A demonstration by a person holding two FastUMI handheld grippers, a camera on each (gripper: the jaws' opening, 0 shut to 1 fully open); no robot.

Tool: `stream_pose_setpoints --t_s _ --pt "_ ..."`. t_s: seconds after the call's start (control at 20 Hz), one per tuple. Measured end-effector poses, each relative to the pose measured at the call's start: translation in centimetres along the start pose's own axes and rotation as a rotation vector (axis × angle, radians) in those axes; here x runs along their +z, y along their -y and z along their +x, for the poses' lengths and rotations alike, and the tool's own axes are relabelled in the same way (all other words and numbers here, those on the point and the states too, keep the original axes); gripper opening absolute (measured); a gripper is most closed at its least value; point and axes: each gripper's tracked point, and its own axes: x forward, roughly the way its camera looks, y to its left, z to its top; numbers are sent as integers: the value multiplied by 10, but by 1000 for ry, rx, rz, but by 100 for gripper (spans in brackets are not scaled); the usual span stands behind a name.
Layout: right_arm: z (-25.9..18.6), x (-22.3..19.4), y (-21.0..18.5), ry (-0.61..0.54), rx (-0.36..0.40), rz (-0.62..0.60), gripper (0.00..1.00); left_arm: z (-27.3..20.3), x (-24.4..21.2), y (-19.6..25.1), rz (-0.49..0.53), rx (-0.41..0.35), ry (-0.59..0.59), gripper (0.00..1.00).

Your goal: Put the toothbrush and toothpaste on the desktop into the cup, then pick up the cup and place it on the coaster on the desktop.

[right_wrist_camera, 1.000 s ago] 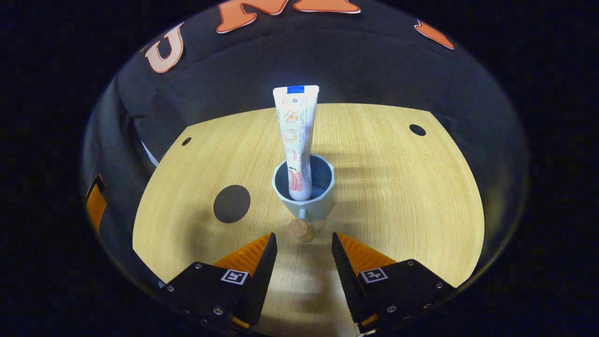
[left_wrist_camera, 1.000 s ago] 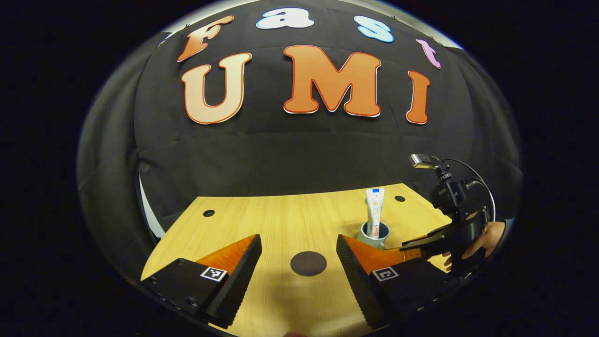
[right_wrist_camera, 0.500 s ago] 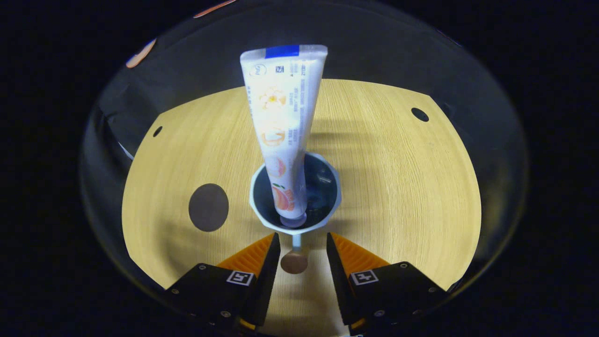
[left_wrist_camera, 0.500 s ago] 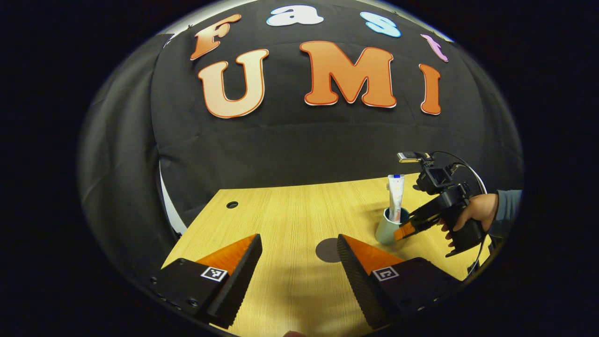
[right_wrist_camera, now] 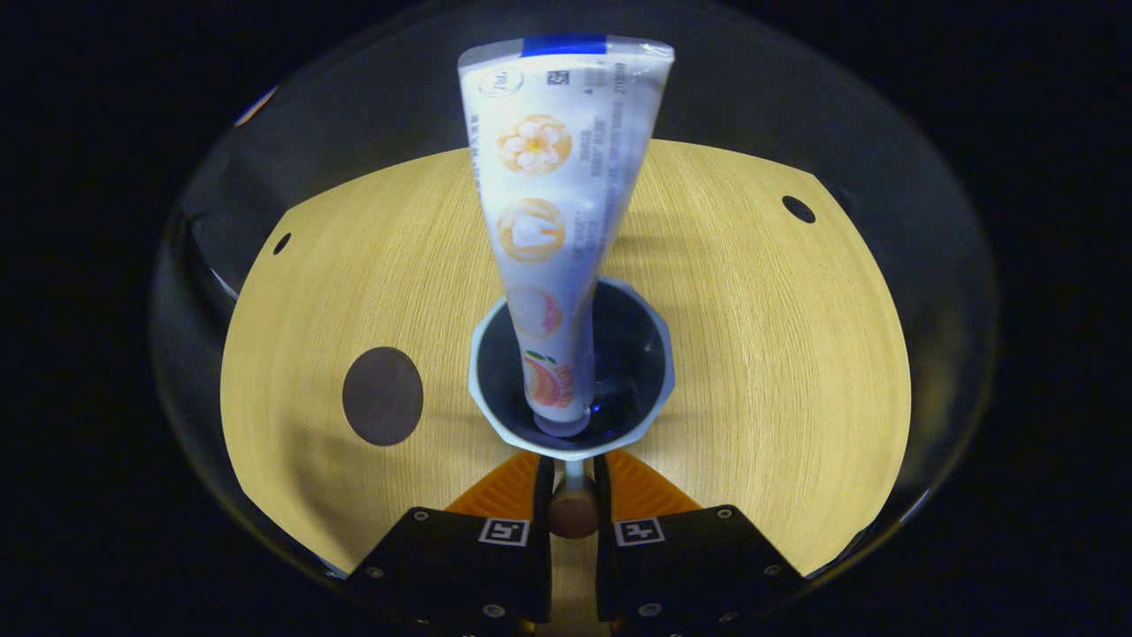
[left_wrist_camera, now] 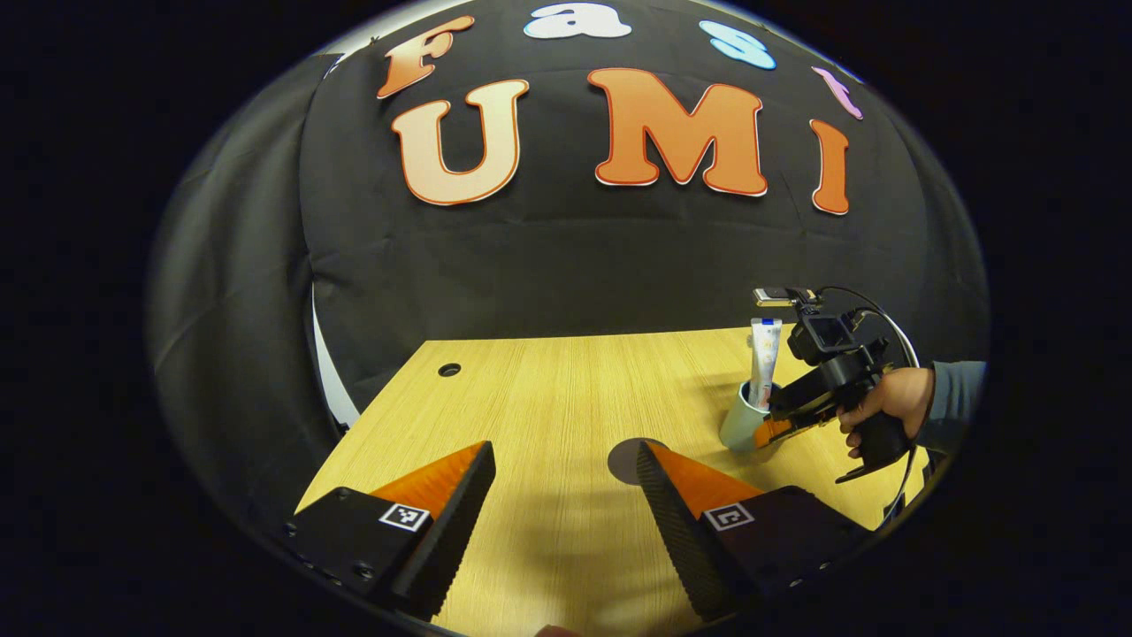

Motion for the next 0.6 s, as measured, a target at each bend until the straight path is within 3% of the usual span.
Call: stream_pose_setpoints --t_s 0.05,0.6 --pt "0 0 1 1 2 -12 14 0 1 -1 2 2 -1 96" --pt "6 15 8 72 60 -150 17 -20 -9 -23 4 21 -5 96"
